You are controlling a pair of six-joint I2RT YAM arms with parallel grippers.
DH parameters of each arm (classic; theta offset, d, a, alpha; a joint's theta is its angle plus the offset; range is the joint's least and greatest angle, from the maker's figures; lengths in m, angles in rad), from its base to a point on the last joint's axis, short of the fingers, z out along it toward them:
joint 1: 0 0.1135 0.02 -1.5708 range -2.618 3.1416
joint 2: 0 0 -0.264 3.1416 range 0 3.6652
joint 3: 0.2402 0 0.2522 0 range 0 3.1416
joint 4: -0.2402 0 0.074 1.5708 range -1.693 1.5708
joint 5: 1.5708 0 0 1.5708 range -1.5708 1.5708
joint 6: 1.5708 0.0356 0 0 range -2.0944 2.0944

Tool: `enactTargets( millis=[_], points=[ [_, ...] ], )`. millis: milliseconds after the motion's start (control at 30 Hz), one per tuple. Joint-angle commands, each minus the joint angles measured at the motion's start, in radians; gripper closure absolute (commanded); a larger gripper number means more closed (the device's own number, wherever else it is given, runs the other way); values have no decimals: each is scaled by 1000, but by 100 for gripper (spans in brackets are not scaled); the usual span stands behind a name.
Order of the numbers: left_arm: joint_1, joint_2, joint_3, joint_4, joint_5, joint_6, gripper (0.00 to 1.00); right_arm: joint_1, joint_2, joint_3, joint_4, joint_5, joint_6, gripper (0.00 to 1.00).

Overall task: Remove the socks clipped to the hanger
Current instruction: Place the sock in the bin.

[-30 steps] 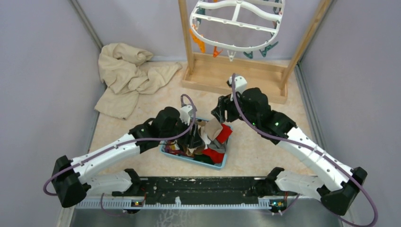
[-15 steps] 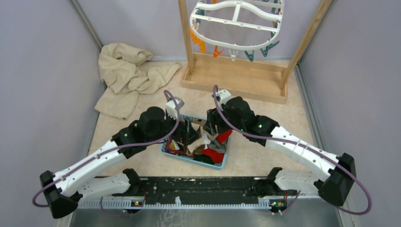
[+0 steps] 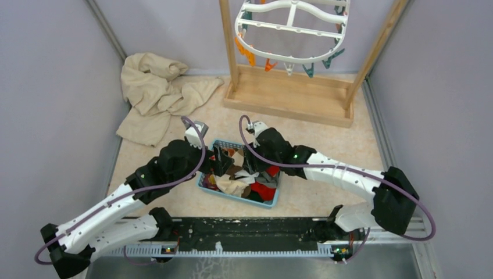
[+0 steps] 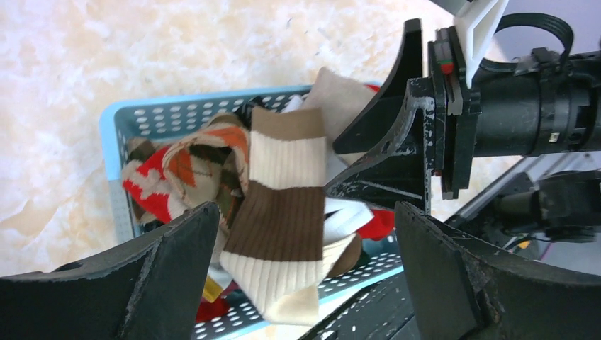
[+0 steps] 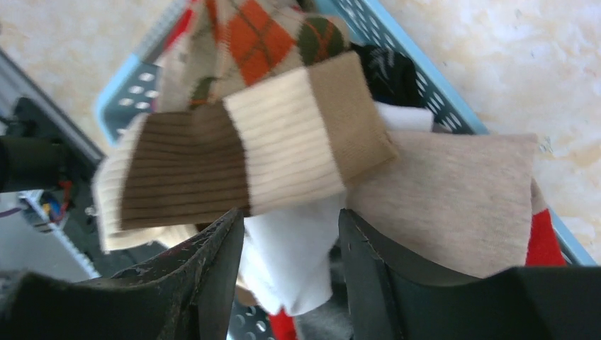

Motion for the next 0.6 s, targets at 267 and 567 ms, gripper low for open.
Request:
enactTargets(
  millis=[267, 567],
  points=[
    [4, 22, -21, -6, -84, 8, 1, 11, -134, -28, 31, 166, 3, 36],
    [4, 78, 87, 9, -25, 88, 1, 11, -326, 121, -77, 205, -86, 2]
  ],
)
